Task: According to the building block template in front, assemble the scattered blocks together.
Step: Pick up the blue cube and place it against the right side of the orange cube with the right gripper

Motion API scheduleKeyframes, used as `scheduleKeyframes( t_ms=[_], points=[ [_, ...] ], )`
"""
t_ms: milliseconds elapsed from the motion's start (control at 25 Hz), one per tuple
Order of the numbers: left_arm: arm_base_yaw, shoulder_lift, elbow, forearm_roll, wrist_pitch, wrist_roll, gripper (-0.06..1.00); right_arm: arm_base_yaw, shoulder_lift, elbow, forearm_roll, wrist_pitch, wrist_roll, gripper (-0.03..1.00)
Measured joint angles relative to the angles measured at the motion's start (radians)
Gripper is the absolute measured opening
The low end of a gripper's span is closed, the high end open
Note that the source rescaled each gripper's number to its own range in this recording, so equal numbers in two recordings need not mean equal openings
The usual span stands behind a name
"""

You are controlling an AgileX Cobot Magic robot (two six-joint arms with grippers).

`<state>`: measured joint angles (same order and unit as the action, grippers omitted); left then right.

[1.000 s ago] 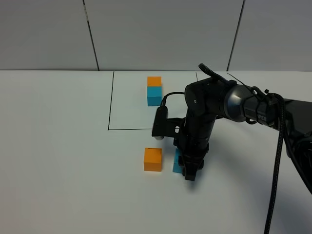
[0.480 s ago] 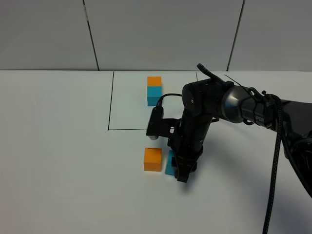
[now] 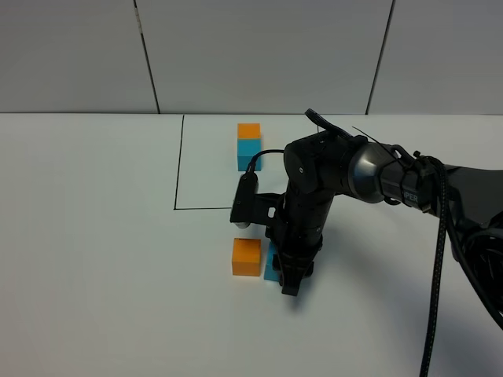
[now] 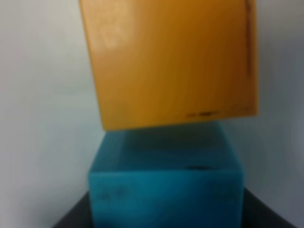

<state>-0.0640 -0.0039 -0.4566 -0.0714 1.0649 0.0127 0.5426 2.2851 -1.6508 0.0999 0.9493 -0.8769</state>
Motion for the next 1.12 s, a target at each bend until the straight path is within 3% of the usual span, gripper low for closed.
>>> scheduleKeyframes(
  t_ms=[1120],
  points=[
    [0.0, 0.0, 0.0, 0.0, 0.0, 0.0, 0.84, 0.028, 0.011, -0.004, -0.078, -0.017, 0.03, 0.43]
  ],
)
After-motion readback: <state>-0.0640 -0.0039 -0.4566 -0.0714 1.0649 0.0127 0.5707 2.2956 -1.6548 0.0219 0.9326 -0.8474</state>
